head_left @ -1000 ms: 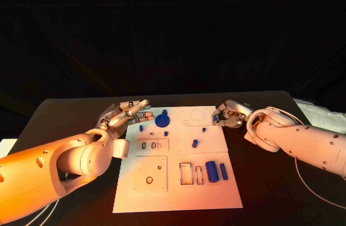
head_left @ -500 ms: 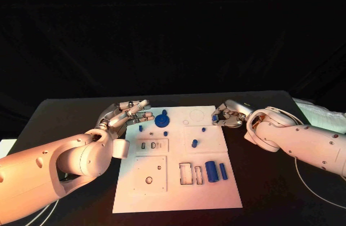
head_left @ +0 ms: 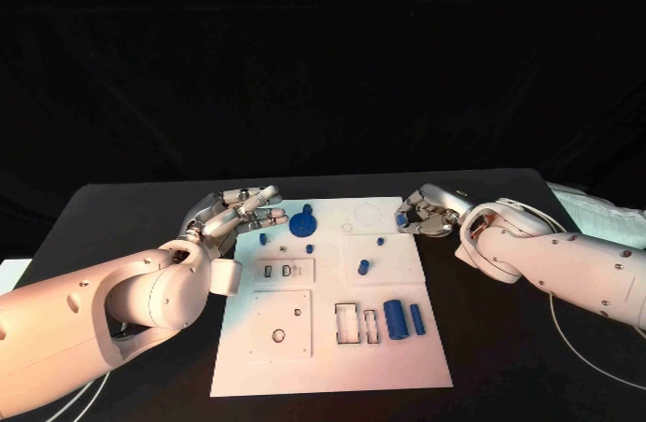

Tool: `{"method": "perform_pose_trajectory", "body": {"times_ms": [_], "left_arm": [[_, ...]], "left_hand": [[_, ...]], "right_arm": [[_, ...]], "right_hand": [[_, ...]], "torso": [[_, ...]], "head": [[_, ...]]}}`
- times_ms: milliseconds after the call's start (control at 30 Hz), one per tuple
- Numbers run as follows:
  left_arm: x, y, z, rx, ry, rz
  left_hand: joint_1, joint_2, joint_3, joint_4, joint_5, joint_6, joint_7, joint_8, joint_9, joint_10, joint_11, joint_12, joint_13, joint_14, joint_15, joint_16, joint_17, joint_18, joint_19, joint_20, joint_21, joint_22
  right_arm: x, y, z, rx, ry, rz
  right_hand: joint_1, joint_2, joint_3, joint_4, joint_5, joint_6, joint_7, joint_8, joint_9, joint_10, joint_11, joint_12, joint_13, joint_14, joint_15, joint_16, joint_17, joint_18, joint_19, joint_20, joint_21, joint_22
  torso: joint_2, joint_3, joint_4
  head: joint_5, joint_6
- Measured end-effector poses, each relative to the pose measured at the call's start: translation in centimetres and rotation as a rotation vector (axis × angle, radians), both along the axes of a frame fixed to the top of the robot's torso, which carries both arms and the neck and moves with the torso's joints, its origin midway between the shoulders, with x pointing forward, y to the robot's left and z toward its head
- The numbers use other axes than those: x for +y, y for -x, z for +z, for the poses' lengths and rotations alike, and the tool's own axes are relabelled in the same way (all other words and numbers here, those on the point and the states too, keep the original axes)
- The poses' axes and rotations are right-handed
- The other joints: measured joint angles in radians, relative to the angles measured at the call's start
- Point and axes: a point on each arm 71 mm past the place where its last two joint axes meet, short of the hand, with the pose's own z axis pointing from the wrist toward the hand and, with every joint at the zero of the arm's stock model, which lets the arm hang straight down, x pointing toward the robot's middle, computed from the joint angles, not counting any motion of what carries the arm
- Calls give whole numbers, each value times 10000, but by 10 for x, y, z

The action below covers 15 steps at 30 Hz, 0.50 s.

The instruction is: Assemble the parts on the task board

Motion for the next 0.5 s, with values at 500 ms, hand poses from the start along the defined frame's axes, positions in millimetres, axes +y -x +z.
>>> {"method": "perform_pose_trajectory", "body": {"times_ms": [500], "left_arm": [[2, -1, -1, 5, -30, 61]], "left_hand": [[0, 0, 0, 0, 0, 0, 0, 0, 0, 0, 0, 0, 0, 0, 0, 0, -2, -1, 0, 0, 0, 0]], "right_arm": [[54, 18, 28, -121, -1031, 384]], "right_hand": [[-344, 345, -83, 60, -406, 3, -3, 1, 0, -103, -84, -519, 245, 0, -70, -39, -2, -1, -4, -68, -54, 8]], "torso": [[-30, -29, -4]], "head": [[12, -14]]}}
